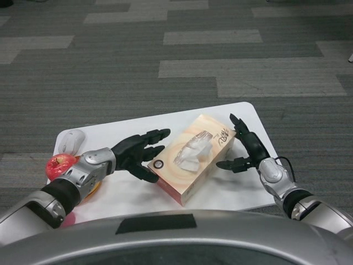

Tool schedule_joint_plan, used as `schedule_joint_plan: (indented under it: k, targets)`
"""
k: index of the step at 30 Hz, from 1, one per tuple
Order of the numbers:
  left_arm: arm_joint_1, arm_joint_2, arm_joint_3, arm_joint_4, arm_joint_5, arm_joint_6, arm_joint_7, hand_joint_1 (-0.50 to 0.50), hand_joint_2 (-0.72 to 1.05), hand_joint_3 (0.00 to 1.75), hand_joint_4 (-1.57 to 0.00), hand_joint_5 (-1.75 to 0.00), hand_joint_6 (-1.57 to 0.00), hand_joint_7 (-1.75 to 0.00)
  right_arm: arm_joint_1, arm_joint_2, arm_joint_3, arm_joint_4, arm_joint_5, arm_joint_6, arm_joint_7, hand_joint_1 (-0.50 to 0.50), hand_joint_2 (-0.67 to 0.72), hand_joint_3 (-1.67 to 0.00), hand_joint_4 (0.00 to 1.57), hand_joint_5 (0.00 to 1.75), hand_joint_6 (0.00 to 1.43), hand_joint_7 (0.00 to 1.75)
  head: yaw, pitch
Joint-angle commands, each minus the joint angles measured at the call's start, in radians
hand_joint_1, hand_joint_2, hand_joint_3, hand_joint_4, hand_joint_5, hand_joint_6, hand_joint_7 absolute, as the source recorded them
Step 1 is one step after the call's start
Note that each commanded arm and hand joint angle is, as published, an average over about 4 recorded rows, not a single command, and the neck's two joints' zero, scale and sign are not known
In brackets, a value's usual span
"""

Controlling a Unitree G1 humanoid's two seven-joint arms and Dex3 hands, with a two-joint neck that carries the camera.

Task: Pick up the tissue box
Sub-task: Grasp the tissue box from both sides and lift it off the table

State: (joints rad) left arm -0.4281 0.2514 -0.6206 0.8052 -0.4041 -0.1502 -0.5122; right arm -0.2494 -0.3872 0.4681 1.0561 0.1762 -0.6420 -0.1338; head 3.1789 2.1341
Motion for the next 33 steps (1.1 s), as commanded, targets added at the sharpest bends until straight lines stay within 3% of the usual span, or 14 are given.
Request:
schedule_joint_plan:
  k: [1, 7, 22, 33]
  targets:
    - [-0.014, -0.007, 0.030, 0.022, 0.005, -0.004, 0.012, 0.50, 1.05, 0.17, 0.00, 0.00, 0.00, 0.00, -0.015, -0.011, 0.013, -0.018, 0.008, 0.004, -0.014, 0.04, -0.41, -0.48, 0.00, 0.46, 0.00, 0.00, 0.045, 0.012]
    - [-0.003, -0.024, 0.119, 0.041, 0.004, -0.023, 0.022, 0.50, 1.05, 0.17, 0.00, 0.00, 0.00, 0.00, -0.014, -0.027, 0.035, -0.033, 0.016, 0.004, -0.018, 0.04, -0.41, -0.48, 0.03, 0.53, 0.00, 0.00, 0.101, 0.016]
    - [0.033, -0.034, 0.334, 0.054, 0.000, -0.054, 0.036, 0.50, 1.05, 0.17, 0.00, 0.00, 0.00, 0.00, 0.002, -0.065, 0.080, -0.090, 0.032, 0.004, -0.016, 0.02, -0.41, -0.59, 0.10, 0.68, 0.00, 0.00, 0.061, -0.003]
    - [0.045, -0.012, 0.421, 0.071, 0.001, -0.062, 0.034, 0.50, 1.05, 0.17, 0.00, 0.00, 0.00, 0.00, 0.048, -0.106, 0.098, -0.173, 0.045, 0.004, 0.005, 0.04, -0.35, -0.63, 0.17, 0.87, 0.00, 0.00, 0.050, -0.017]
